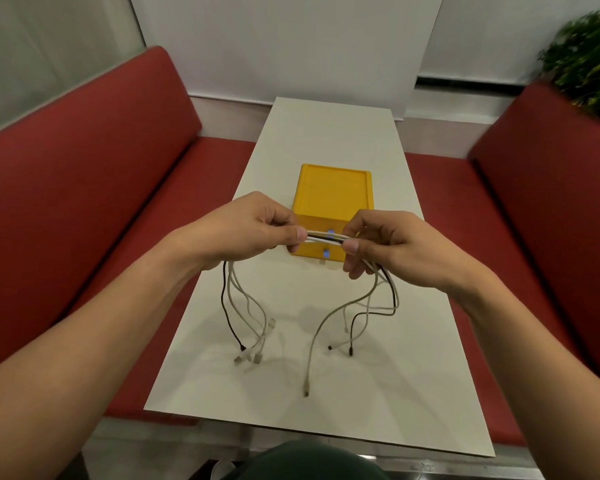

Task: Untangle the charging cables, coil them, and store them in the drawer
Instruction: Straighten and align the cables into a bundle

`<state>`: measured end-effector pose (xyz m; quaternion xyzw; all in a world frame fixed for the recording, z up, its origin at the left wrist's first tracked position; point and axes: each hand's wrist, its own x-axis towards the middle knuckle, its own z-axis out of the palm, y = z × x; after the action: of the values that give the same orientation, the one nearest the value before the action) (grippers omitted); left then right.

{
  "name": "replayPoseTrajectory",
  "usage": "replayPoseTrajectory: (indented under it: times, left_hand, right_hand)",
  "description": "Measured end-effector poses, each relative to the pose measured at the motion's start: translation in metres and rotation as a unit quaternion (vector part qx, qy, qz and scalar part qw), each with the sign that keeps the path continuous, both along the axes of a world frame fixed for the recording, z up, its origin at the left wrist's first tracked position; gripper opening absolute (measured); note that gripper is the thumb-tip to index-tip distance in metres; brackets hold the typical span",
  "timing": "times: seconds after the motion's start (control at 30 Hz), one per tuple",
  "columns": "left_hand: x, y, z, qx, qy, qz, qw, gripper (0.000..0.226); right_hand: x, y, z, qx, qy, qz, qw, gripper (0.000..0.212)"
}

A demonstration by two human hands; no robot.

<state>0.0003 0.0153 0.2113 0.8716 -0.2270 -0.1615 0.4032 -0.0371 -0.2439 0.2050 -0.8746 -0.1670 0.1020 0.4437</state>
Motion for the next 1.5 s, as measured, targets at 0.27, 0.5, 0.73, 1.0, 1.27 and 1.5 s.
replayPoseTrajectory:
  times: [0.27, 0.5, 0.73, 1.0, 1.27, 1.5]
  left_hand:
    - [-0.001, -0.002, 0.006, -0.039, 0.076, 0.023, 0.996, 0.032]
    - [-0.002, -0.005, 0.008, -0.032, 0.064, 0.060, 0.996, 0.033]
    - [-0.005, -0.007, 0.012, 0.034, 0.007, 0.037, 0.999, 0.031]
    - [-0.008, 0.000, 0.020, 0.026, 0.019, -0.049, 0.998, 0.028]
    - [-0.012, -0.004, 0.025, 0.026, 0.006, -0.080, 0.996, 0.025]
    - [-0.010, -0.010, 0.019, 0.048, -0.014, -0.044, 0.998, 0.027]
  right_hand:
    - [0.000, -0.002, 0.000, -0.060, -0.095, 0.005, 0.994, 0.014]
    - [-0.004, 0.009, -0.018, -0.101, -0.298, -0.031, 0.949, 0.019]
    - [-0.003, 0.008, -0.026, -0.127, -0.356, -0.011, 0.926, 0.011]
    - [-0.008, 0.003, -0.021, 0.131, -0.019, -0.006, 0.991, 0.009]
    - [-0.006, -0.002, -0.013, 0.144, 0.123, 0.014, 0.982, 0.016]
    - [-0.004, 0.005, -0.008, -0.056, -0.090, -0.023, 0.994, 0.010]
